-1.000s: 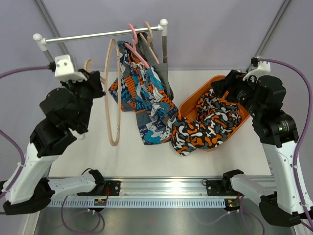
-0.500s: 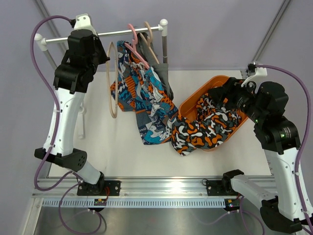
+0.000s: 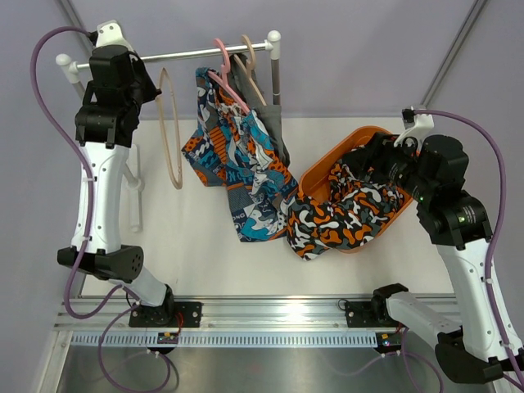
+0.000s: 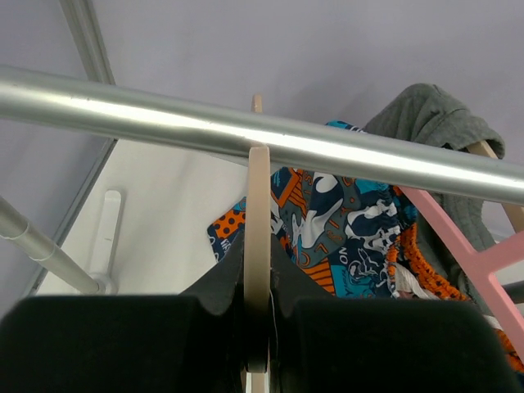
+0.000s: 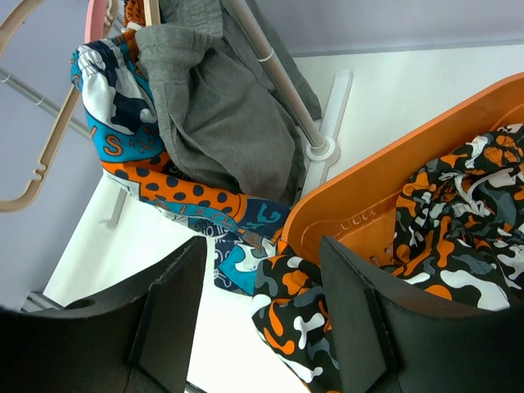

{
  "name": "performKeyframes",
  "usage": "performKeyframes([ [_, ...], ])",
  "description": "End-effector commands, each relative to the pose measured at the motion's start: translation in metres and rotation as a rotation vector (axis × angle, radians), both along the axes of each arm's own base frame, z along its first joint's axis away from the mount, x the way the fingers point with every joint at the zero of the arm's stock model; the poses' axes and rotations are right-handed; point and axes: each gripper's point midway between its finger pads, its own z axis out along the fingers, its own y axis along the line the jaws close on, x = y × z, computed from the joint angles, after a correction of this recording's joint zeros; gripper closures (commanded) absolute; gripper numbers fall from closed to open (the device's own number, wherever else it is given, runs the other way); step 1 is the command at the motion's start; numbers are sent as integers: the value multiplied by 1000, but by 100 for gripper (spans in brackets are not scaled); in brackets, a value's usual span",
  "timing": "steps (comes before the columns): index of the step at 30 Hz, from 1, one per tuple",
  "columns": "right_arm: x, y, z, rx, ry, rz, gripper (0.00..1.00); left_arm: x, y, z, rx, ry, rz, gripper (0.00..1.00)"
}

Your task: Remove the shorts from the hanger

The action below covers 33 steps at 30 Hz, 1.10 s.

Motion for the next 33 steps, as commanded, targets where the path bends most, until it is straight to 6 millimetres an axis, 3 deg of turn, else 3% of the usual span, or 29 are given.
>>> performKeyframes([
  [1,0,4,13,12,-53,27,35,5,1,23,-26,-102,-15,100],
  [9,1,5,7,5,-46,33,36,24,11,3,-72,-36,-21,100],
  [18,1,7,2,7,-39,43,36,25,14,-19,-76,14,-23,100],
  [22,-3,11,1,11,-38,75,37,12,0,-12,-73,3,-114,100],
  [26,-8,20,5,9,-49,139,37,-10,-37,-17,-104,42,-332,100],
  [27,-9,22,7,7,-53,155,37,-18,-39,-12,-99,30,-353,100],
  [28,-12,27,7,8,-53,188,37,-21,-41,-23,-100,52,-371,100],
  [31,-16,35,10,-1,-64,228,38,-41,-44,-10,-67,-1,-409,100],
  [33,-18,43,7,-12,-63,256,38,-47,-48,-12,-38,-9,-449,100],
])
